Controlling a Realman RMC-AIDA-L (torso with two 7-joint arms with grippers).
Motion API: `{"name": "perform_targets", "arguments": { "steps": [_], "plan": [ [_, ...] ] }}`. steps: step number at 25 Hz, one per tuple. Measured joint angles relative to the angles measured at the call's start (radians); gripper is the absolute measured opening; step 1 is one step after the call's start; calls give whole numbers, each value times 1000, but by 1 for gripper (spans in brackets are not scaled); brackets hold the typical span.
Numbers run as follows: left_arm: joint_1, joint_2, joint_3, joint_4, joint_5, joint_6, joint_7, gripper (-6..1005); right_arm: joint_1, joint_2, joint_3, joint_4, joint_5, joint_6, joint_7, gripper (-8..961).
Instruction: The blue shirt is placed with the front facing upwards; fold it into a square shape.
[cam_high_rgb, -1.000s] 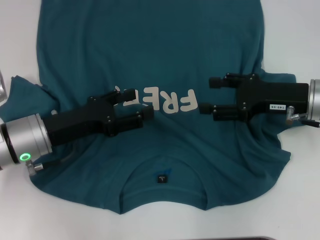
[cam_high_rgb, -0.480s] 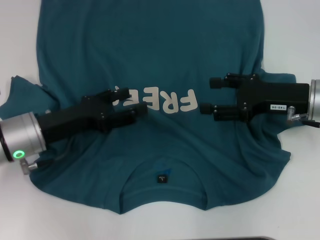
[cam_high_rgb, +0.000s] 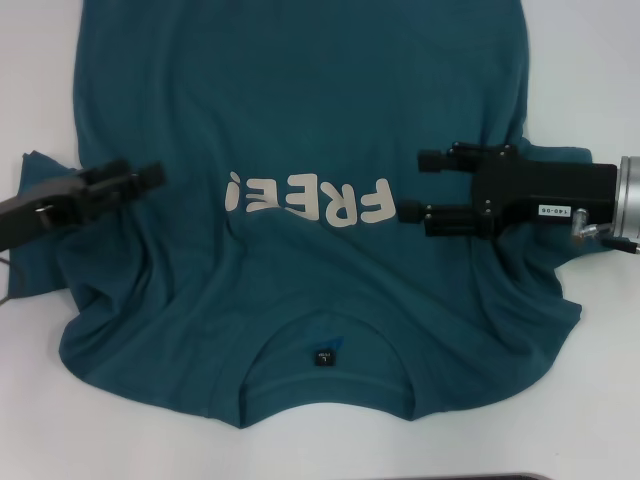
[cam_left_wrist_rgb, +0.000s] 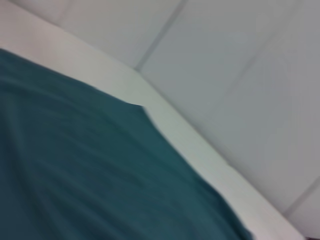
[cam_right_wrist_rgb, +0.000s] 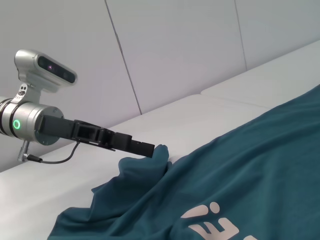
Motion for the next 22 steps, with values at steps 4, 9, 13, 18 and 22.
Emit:
{"name": "perform_targets", "arguments": {
  "steps": [4, 9, 13, 18, 22],
  "plan": [
    [21, 13, -41, -2, 0, -26, -3, 843, 3, 0, 1, 0, 1, 1, -1, 852],
    [38, 27, -63, -7, 8, -39, -4, 844, 7, 0, 1, 0, 2, 2, 0, 853],
    [45, 32, -73, -12, 14, -85, -4, 844, 7, 0, 1, 0, 2, 2, 1, 853],
    [46, 35, -77, -13, 34, -143, -10, 843, 7, 0, 1, 0, 3, 2, 1, 852],
    [47, 38, -85, -14, 36, -178, -10, 843, 6, 0, 1, 1, 4, 2, 1, 853]
  ]
}}
